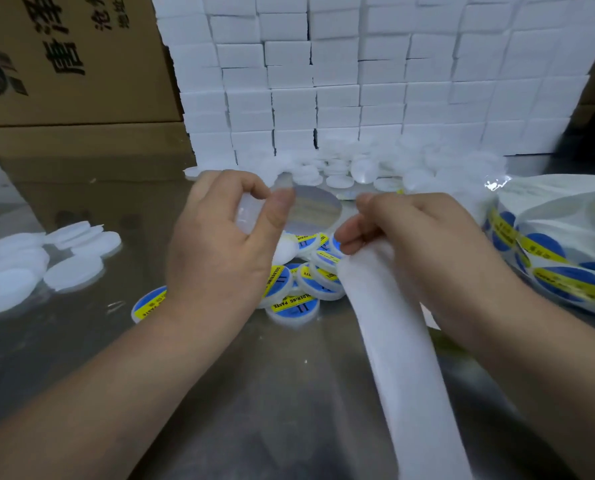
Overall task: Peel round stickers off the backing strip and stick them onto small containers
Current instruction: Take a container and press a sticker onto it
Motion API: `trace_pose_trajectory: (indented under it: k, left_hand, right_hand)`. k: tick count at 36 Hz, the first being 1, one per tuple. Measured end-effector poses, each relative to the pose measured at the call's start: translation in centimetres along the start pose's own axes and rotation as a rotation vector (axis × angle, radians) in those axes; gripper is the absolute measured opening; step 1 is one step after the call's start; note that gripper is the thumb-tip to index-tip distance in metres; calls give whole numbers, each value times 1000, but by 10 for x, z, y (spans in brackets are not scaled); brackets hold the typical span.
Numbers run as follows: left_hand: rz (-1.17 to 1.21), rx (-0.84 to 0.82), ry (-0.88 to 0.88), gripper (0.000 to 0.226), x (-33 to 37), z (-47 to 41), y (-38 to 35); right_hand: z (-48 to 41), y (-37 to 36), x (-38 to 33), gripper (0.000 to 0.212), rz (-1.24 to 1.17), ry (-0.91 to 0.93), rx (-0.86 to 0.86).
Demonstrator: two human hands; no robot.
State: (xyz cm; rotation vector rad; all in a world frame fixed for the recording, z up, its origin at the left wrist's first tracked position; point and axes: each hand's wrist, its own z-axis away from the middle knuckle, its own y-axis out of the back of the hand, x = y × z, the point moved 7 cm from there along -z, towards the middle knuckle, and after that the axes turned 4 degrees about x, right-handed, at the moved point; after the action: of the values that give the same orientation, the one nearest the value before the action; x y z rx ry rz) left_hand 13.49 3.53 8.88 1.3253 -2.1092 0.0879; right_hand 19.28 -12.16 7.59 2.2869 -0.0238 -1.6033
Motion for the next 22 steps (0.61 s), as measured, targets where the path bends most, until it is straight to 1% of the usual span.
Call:
trace_pose_trajectory:
  k: [3,5,8,11,14,16,18,19,20,22]
  left_hand:
    - [24,-21,-21,28,4,1,-1]
    - [29,-30,-21,31,5,1,-1]
    - [22,-45,-35,39,8,0,-2]
    - [-14,-56,-59,37,9,1,-3]
    - [-53,-102,-47,43,7,1,-7]
    - [-82,-146,-12,37,1,1,-13]
    - [-111,-159,49,25,-8,0,-17]
    - [-79,-153,126,19,-15,-1,-17]
    - [13,-143,243,15,-23,-1,-17]
    - [348,-123,483,19,-31,1,-21]
  right_hand:
    - [-3,5,1,29,-74,0,58]
    - [-4,8,0,22,-82,11,91]
    - [-3,7,-1,17,-81,2,76]
    - [-3,6,0,19,-52,4,75]
    - [-5,9,1,21,-1,25,121]
    - [-6,14,1,17,-3,38,183]
    - [-9,25,0,21,-26,60,267]
    - [-10,29,-2,25,-49,74,294]
    - [-10,33,-3,27,-71,86,309]
    - [-10,31,-4,29,-107,85,285]
